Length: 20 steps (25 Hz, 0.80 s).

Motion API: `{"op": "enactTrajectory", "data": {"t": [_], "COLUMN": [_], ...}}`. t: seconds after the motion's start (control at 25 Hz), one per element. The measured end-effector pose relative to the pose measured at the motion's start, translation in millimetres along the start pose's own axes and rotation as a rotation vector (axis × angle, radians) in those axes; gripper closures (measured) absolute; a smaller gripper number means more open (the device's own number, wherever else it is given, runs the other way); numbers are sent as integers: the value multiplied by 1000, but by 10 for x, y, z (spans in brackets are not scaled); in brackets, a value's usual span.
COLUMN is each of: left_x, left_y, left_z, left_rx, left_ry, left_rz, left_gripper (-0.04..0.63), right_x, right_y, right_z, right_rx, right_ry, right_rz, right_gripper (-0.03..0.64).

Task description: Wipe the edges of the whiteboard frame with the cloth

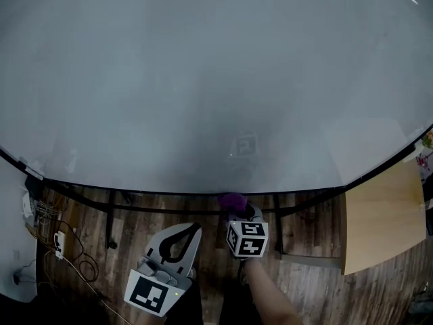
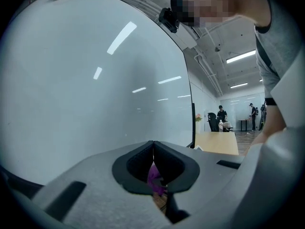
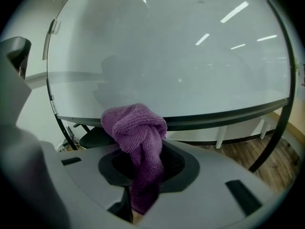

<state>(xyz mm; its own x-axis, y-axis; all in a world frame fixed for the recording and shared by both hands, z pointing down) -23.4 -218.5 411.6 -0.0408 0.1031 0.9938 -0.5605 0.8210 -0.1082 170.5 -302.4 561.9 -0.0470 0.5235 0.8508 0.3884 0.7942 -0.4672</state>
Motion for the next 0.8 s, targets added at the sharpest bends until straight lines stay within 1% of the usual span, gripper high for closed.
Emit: {"op": "enactTrajectory", "data": {"t": [0.2, 0.4, 0.52, 0.64, 0.72, 0.8], "left_x": [28, 46, 29, 9, 20, -4], "left_y": [-137, -302, -392, -499, -574, -654], "left_z": [-378, -642, -808, -932, -1039, -1171], "left_rx": [-40, -65, -72, -77, -70, -57], "left_ry": [12, 13, 12, -16, -19, 3], "left_rz": [11, 17, 9, -29, -21, -6], "left_gripper": [578, 578, 578, 578, 578, 578], "right_x": [-32, -59, -60, -65, -67, -68], "right_y": [83, 182, 296, 398, 459, 518], "right_z": [-268, -537, -738, -945, -1086, -1215], "right_rx": [-43, -69, -65, -53, -47, -43], "right_ry": [25, 64, 56, 50, 54, 59], "right_rz": [12, 24, 23, 23, 24, 25], "right_gripper": [518, 515, 514, 514, 514, 514]}}
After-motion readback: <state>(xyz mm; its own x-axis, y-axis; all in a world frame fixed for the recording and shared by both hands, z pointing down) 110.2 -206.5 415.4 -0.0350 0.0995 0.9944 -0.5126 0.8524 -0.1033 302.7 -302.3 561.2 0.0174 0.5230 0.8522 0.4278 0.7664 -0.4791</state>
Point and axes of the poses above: the fingertips, and each gripper's own axes: y backward along the fingers, z to its left, x out of its underside, the point moved 9 cm from there along y, backward along the fingers, and after that the axes turned 10 degrees about -x, right-handed, at the moved point
